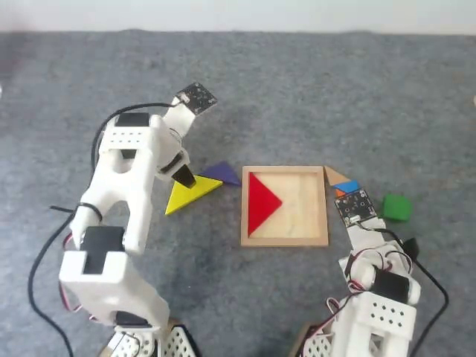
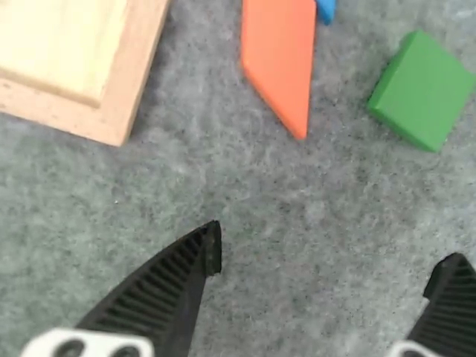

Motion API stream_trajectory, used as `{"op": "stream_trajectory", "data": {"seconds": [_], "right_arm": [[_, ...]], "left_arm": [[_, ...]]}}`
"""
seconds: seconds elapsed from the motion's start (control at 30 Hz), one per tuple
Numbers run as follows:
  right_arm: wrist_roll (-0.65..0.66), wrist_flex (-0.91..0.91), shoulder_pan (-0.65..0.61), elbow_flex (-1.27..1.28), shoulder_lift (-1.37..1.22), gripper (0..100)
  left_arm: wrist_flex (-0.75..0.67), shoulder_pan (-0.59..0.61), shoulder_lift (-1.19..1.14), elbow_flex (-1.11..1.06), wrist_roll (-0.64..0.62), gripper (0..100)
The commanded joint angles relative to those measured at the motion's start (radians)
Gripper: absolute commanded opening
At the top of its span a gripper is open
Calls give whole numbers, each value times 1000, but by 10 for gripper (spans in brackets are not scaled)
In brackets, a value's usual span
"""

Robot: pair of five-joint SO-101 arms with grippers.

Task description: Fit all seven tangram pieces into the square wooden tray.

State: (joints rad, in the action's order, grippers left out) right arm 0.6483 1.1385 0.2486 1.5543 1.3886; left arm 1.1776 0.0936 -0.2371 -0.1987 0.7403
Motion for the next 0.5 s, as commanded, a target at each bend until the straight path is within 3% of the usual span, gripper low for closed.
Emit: {"op": "stream_trajectory", "data": {"seconds": [0.0,0.47], "right_arm": [[-5,-15,7,-5,15,430],[-5,-15,7,-5,16,430]], "left_arm": [[52,-12,-26,76,77,315],[26,-28,-204,82,77,313]]}}
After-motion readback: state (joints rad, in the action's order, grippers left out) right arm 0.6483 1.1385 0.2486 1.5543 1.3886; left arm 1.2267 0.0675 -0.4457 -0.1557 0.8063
